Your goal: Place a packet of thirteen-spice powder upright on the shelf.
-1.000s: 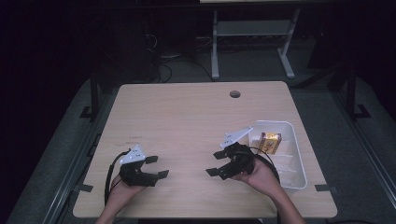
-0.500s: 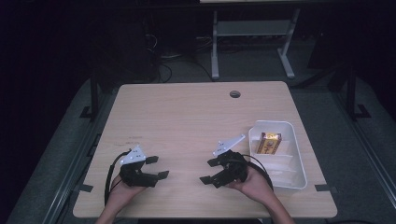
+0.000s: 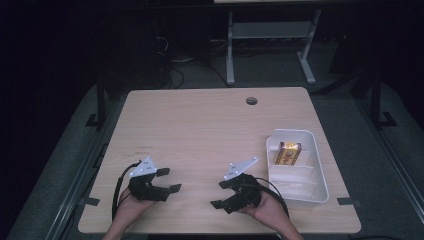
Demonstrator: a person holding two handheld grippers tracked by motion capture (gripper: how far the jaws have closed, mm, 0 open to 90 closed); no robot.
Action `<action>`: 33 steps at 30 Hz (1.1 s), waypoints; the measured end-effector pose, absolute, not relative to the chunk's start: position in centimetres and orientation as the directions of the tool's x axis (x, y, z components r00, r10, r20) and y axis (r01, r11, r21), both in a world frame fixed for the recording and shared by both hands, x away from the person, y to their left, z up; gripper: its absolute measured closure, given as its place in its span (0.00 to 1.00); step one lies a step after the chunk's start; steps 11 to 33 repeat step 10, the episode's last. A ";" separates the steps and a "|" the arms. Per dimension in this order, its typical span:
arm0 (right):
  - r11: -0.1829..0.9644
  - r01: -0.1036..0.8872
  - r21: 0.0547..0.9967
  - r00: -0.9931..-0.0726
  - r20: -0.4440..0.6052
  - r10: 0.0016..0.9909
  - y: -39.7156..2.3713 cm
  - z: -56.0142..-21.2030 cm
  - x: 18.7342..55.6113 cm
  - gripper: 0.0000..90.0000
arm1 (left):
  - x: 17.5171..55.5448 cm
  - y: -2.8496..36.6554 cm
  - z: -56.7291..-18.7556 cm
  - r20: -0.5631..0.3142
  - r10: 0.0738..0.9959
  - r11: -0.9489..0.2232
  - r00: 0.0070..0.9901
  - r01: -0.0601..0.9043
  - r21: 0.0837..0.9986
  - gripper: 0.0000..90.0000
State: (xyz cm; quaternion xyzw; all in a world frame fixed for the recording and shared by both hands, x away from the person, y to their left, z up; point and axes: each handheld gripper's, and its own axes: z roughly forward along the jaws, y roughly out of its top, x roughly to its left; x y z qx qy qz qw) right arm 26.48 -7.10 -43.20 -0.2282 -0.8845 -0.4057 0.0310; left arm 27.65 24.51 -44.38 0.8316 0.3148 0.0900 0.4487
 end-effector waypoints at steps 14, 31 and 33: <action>0.583 0.410 0.701 -0.902 0.217 0.374 -6.6 -43.9 25.7 0.29 | 27.6 24.7 -44.3 -0.126 0.604 -0.405 0.787 0.439 0.802 0.26; 0.583 0.410 0.701 -0.902 0.217 0.374 -6.6 -43.9 25.7 0.29 | 27.6 24.7 -44.3 -0.126 0.604 -0.405 0.787 0.439 0.802 0.26; 0.583 0.410 0.701 -0.902 0.217 0.374 -6.6 -43.9 25.7 0.29 | 27.6 24.7 -44.3 -0.126 0.604 -0.405 0.787 0.439 0.802 0.26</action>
